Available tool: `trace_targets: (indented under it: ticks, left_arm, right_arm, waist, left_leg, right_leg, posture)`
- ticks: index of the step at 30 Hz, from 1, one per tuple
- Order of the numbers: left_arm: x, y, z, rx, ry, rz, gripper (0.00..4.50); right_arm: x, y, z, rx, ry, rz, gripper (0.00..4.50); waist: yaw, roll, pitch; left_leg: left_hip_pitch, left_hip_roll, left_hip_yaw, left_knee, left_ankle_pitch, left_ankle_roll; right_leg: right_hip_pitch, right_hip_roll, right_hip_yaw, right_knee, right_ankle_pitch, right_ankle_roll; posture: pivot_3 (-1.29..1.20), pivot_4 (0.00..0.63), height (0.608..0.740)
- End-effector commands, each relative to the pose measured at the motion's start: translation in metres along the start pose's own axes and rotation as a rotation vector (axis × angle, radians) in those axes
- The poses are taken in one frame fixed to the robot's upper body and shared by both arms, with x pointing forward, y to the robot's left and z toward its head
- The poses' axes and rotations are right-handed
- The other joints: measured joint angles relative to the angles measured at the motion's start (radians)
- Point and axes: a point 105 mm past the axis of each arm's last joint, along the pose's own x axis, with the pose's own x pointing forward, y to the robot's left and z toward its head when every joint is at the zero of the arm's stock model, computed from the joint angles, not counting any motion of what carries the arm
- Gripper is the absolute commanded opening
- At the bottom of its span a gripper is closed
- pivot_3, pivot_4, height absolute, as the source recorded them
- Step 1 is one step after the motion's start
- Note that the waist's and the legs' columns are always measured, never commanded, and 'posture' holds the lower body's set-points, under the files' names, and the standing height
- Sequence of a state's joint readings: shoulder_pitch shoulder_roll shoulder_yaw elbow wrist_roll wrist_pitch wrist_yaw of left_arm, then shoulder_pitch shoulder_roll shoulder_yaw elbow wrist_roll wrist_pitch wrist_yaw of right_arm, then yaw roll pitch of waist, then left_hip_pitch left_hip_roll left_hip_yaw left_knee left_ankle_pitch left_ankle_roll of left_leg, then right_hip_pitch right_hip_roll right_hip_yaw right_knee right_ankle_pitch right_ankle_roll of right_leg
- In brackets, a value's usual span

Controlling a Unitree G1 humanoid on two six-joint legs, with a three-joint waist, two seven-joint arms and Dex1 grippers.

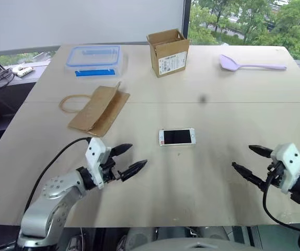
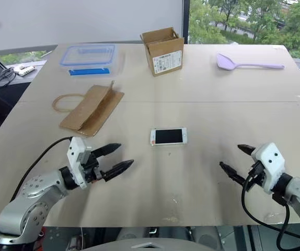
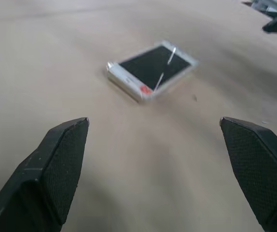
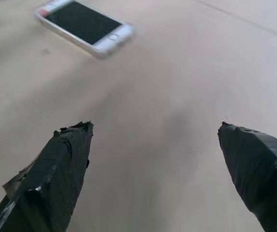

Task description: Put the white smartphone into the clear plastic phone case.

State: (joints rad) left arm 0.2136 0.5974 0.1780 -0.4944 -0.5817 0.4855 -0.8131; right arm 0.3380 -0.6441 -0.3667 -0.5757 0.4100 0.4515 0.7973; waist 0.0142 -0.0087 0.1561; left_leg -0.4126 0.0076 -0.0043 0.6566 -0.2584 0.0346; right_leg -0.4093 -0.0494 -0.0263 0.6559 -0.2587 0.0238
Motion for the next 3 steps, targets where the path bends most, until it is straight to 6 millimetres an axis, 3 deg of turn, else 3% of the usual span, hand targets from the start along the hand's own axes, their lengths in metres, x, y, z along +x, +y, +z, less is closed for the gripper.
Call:
trace_targets:
  ticks: [1,3]
  left_arm:
    - [0.0013,-0.0179,0.0032,0.023,0.006,-0.066,4.48]
    - [0.0029,-0.0216,0.0003,0.038,0.022,-0.081,4.48]
  right_arm:
    - [-0.0081,-0.0138,0.0062,-0.036,-0.026,-0.05,4.5]
    - [-0.0106,-0.0206,0.002,-0.031,-0.016,-0.066,4.5]
  waist:
    - [0.0,0.0,0.0]
    - [0.0,0.0,0.0]
  left_leg:
    - [0.0,0.0,0.0,0.002,0.0,0.0]
    - [0.0,0.0,0.0,0.004,0.0,0.0]
  right_leg:
    - [0.0,0.0,0.0,0.001,0.0,0.0]
    - [0.0,0.001,0.0,0.003,-0.002,-0.001]
  posture:
    - [0.0,0.15,0.74]
    - [0.0,0.15,0.74]
